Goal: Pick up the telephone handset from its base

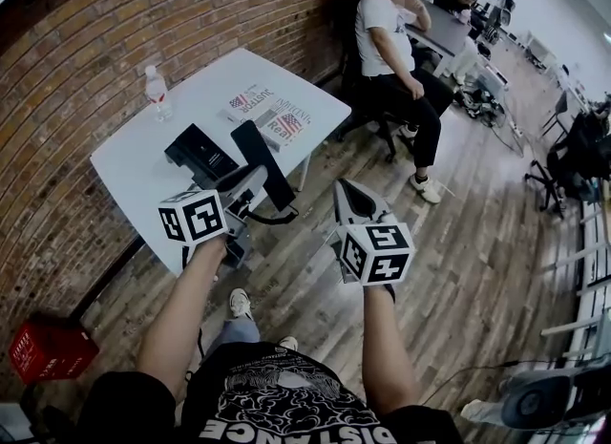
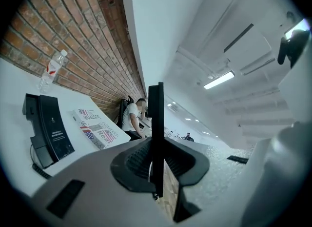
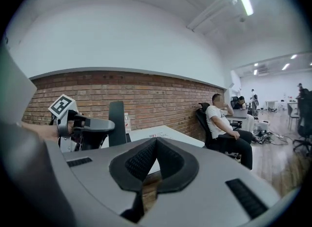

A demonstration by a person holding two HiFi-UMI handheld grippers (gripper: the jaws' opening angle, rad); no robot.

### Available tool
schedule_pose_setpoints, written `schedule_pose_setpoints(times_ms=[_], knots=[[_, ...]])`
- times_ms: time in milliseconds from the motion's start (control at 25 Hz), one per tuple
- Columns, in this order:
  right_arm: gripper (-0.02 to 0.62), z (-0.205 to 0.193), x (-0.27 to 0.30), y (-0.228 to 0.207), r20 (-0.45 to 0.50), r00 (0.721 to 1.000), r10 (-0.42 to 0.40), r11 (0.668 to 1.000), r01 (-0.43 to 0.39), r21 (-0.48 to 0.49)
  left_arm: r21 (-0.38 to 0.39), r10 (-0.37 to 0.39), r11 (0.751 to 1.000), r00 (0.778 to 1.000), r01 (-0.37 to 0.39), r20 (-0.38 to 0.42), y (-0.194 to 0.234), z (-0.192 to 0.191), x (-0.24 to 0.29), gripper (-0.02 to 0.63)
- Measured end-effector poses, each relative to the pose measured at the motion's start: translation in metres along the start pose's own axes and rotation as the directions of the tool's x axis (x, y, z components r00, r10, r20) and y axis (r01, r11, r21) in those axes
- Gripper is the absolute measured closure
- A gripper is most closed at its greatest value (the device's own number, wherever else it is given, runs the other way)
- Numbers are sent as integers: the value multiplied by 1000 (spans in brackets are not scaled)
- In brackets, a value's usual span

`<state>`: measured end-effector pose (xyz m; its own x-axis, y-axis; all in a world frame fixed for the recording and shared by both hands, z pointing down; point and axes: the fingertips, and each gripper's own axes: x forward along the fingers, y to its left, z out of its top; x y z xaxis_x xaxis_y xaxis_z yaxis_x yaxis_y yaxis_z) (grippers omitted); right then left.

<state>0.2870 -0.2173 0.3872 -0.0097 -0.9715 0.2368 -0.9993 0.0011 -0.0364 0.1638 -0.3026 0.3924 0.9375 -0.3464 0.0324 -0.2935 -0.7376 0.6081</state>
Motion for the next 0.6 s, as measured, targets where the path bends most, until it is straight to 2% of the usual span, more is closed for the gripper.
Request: schedule_pose_setpoints(times_ms=[240, 600], knots=[[595, -7, -31, -14, 5, 999, -34, 999, 34, -7, 65, -8, 998, 1000, 10, -19, -34, -18, 5, 534], [595, -13, -53, -23, 7, 999, -45, 999, 45, -3, 92, 4, 996, 1000, -2, -23, -53, -34, 4, 534]])
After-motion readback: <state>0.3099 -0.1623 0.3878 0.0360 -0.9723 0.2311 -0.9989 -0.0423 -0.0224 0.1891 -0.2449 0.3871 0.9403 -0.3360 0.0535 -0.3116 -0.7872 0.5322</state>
